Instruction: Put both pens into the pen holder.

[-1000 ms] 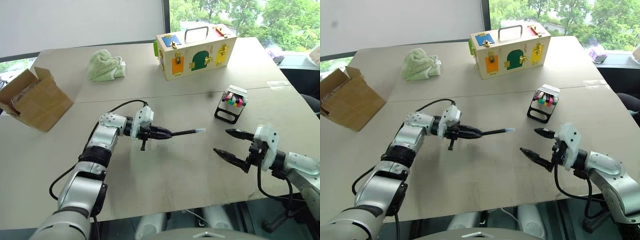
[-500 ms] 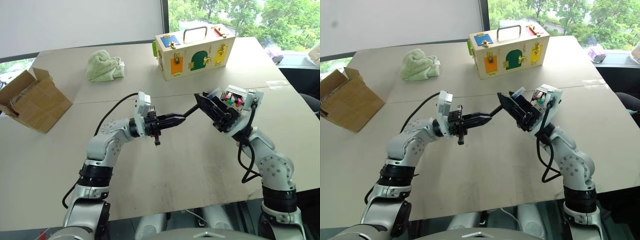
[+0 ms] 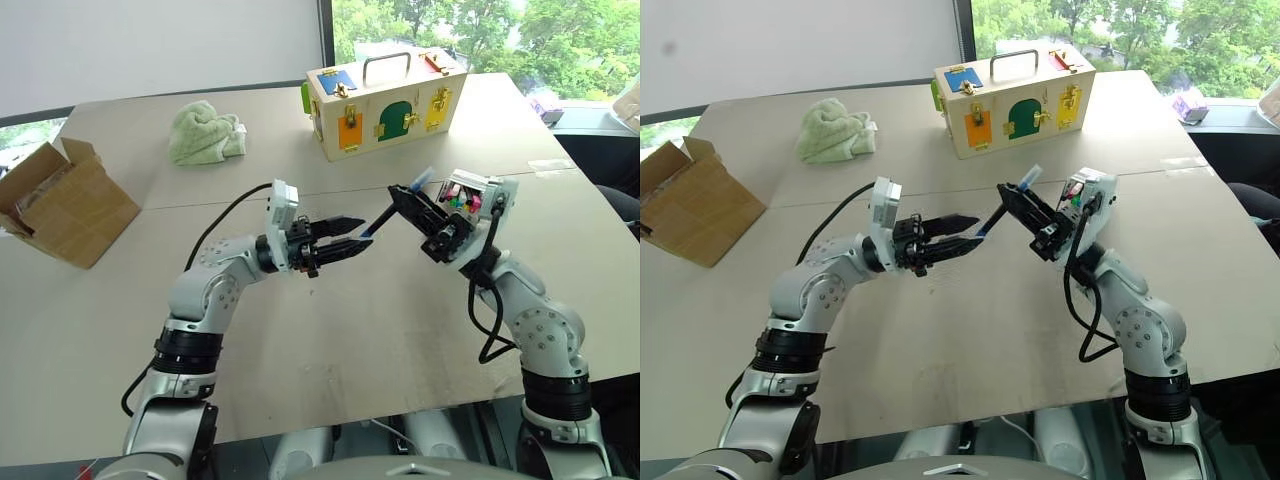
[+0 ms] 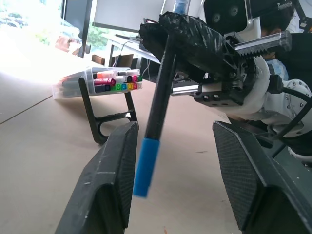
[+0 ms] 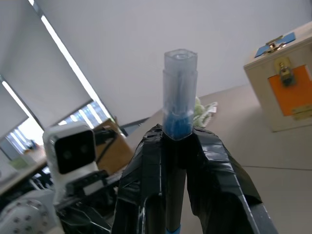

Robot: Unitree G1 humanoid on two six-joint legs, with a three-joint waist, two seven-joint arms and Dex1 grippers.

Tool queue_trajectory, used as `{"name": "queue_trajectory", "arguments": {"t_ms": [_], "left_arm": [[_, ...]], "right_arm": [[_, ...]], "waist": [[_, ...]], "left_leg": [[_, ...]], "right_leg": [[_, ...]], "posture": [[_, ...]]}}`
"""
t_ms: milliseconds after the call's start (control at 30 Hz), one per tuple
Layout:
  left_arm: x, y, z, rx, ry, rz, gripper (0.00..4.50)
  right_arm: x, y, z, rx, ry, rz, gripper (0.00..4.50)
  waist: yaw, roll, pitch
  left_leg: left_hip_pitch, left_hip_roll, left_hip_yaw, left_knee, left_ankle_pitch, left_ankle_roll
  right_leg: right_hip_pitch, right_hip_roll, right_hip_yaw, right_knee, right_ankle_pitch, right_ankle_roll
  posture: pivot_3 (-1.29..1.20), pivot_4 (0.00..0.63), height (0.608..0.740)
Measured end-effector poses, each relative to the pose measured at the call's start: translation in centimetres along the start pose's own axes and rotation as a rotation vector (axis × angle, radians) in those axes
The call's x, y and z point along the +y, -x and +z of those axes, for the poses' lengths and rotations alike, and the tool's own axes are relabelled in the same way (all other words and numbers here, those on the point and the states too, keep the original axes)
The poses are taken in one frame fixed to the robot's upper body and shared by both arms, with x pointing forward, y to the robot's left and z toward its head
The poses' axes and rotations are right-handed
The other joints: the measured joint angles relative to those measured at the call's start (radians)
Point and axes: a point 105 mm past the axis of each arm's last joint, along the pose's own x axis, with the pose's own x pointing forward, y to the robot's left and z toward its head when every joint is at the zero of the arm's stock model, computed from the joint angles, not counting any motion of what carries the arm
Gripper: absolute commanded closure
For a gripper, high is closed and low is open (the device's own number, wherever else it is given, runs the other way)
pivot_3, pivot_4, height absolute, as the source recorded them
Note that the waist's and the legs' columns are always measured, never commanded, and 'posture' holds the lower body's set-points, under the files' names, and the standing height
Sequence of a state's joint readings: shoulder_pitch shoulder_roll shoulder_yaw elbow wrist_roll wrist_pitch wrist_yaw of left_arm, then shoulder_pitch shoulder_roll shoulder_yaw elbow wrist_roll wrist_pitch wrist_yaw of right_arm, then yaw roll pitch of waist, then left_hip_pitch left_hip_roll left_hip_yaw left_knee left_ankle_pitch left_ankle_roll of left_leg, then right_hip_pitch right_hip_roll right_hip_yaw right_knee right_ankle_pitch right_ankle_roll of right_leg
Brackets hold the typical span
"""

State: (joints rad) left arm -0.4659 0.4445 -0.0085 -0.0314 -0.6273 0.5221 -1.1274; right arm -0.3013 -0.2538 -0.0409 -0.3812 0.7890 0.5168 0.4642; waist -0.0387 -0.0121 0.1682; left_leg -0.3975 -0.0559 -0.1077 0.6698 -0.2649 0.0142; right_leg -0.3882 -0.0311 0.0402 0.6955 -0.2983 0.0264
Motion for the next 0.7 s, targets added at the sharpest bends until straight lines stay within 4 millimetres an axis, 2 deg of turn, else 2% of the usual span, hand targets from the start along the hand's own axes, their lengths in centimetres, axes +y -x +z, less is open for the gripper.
{"name": "queue_trajectory", "arguments": {"t_ms": [33,100,167,200,267,300,333,433,567,700], "left_arm": [[0.1,0.3,-0.2,0.038,-0.023,0.007,2.26],[0.3,0.8,-0.6,0.106,-0.068,0.020,2.26],[0.7,1.5,-0.7,0.218,-0.164,0.036,2.26],[0.8,1.6,-0.2,0.221,-0.185,0.042,2.26],[0.3,0.9,2.1,0.195,-0.273,0.028,2.26],[0.1,0.8,2.5,0.193,-0.291,0.022,2.26],[-0.4,0.5,3.0,0.191,-0.306,0.007,2.26],[-1.3,0.1,3.1,0.192,-0.286,-0.009,2.26],[-2.0,-0.3,3.2,0.201,-0.253,-0.005,2.26],[-1.4,-0.1,3.4,0.216,-0.240,0.053,2.26]], "right_arm": [[-0.2,0.2,0.4,0.008,0.138,-0.002,4.36],[-0.1,0.5,1.2,-0.002,0.276,0.004,4.36],[0.4,1.2,2.5,-0.038,0.492,0.010,4.36],[0.5,1.4,2.8,-0.050,0.543,0.011,4.36],[1.3,2.3,3.4,-0.081,0.743,0.017,4.36],[1.3,2.5,3.4,-0.082,0.780,0.019,4.36],[1.5,3.0,3.6,-0.088,0.898,0.025,4.36],[1.2,4.0,3.9,-0.092,1.090,0.020,4.36],[-0.1,4.8,3.9,-0.072,1.280,-0.005,4.36],[-1.6,5.2,2.9,-0.046,1.313,-0.037,4.36]], "waist": [[0.000,0.000,0.000],[-0.001,0.000,0.000],[0.000,0.000,0.000],[0.001,0.000,0.000],[0.007,0.000,0.000],[0.007,0.000,0.000],[0.006,0.000,0.000],[0.005,0.000,0.000],[0.002,0.000,0.000],[0.001,0.000,0.000]], "left_leg": [[0.000,0.000,0.000,0.000,0.000,0.000],[0.000,0.000,0.000,-0.001,0.000,0.000],[0.000,0.000,0.000,-0.001,0.000,0.000],[0.000,0.001,0.000,-0.001,0.000,0.000],[-0.001,0.000,0.000,-0.001,0.000,0.000],[-0.001,0.000,0.001,-0.001,0.000,0.000],[-0.001,0.000,0.002,-0.001,0.000,0.000],[0.000,0.000,0.003,-0.001,0.000,0.000],[0.001,0.001,0.002,-0.001,0.001,-0.001],[0.001,0.001,0.003,-0.001,0.001,-0.002]], "right_leg": [[0.000,0.000,0.000,0.000,0.000,0.000],[0.000,0.001,0.000,0.000,0.000,0.000],[-0.001,0.001,0.000,0.000,0.000,0.000],[-0.001,0.001,0.000,0.000,0.000,0.000],[0.000,0.000,0.000,-0.001,0.000,0.000],[0.000,0.000,0.000,-0.001,0.000,0.000],[0.000,-0.001,0.001,-0.001,0.000,0.000],[0.000,0.000,0.001,-0.001,0.000,0.000],[0.000,0.001,0.001,0.001,0.000,0.000],[0.000,0.002,0.002,0.001,0.000,0.000]], "posture": [[0.00,0.150,0.740],[0.00,0.150,0.740],[0.00,0.150,0.740],[0.00,0.150,0.740],[0.00,0.150,0.740],[0.00,0.150,0.740],[0.00,0.150,0.740],[0.00,0.150,0.740],[0.00,0.150,0.740],[0.00,0.150,0.740]]}}
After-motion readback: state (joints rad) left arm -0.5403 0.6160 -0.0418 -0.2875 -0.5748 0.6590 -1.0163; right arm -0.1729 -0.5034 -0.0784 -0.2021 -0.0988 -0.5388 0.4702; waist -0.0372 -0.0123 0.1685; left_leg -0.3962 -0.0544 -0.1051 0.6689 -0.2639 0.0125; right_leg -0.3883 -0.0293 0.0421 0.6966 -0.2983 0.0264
